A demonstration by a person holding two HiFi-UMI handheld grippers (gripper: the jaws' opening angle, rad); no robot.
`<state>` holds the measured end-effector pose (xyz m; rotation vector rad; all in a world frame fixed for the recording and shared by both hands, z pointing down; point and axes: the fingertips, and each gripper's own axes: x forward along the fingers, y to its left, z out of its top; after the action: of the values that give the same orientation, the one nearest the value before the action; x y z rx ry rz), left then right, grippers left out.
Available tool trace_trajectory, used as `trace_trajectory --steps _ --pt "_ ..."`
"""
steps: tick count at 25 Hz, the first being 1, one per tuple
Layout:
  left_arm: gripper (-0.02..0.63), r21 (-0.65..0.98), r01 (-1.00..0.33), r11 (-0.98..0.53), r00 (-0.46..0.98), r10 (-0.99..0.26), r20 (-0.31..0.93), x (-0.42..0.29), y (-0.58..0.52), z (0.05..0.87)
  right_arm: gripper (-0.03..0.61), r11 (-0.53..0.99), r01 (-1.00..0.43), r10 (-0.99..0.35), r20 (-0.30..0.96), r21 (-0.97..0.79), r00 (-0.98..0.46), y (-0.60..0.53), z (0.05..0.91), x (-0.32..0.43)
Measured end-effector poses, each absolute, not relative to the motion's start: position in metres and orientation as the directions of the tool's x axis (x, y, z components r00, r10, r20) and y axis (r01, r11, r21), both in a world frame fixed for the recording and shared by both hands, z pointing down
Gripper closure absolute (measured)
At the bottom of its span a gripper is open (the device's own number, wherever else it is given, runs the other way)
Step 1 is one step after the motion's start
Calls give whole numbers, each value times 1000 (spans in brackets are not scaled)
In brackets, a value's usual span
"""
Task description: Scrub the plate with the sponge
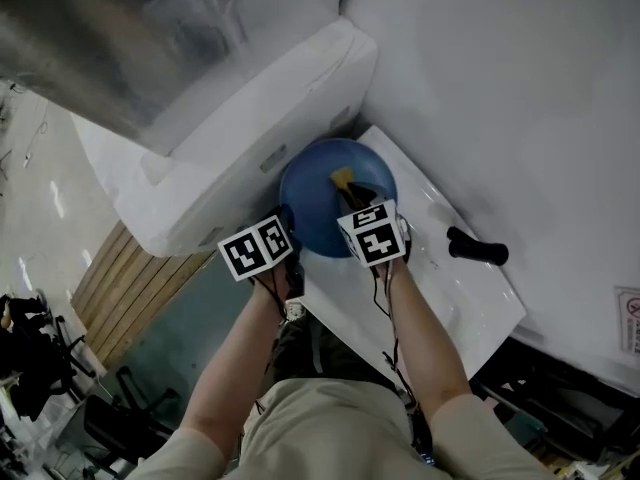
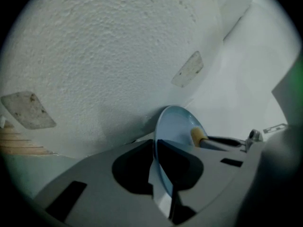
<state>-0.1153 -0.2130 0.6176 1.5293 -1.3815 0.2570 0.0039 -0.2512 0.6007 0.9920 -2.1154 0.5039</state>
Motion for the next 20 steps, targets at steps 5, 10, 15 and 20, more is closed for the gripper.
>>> trace_trajectory --steps 5,10,15,20 --pt "486 463 -875 145 269 -649 712 -130 -209 602 508 561 -822 -588 650 -101 -482 -262 553 20" --pt "500 461 -885 72 284 -700 655 -126 -204 558 508 544 -824 -627 577 -155 -523 -249 506 29" --pt "559 391 -917 -83 305 -777 551 -120 -207 486 508 538 -818 -675 478 -203 -562 -231 450 33" --pt "604 305 -928 -214 339 -824 453 -115 -206 417 508 544 -815 -730 366 -199 -577 -213 384 41"
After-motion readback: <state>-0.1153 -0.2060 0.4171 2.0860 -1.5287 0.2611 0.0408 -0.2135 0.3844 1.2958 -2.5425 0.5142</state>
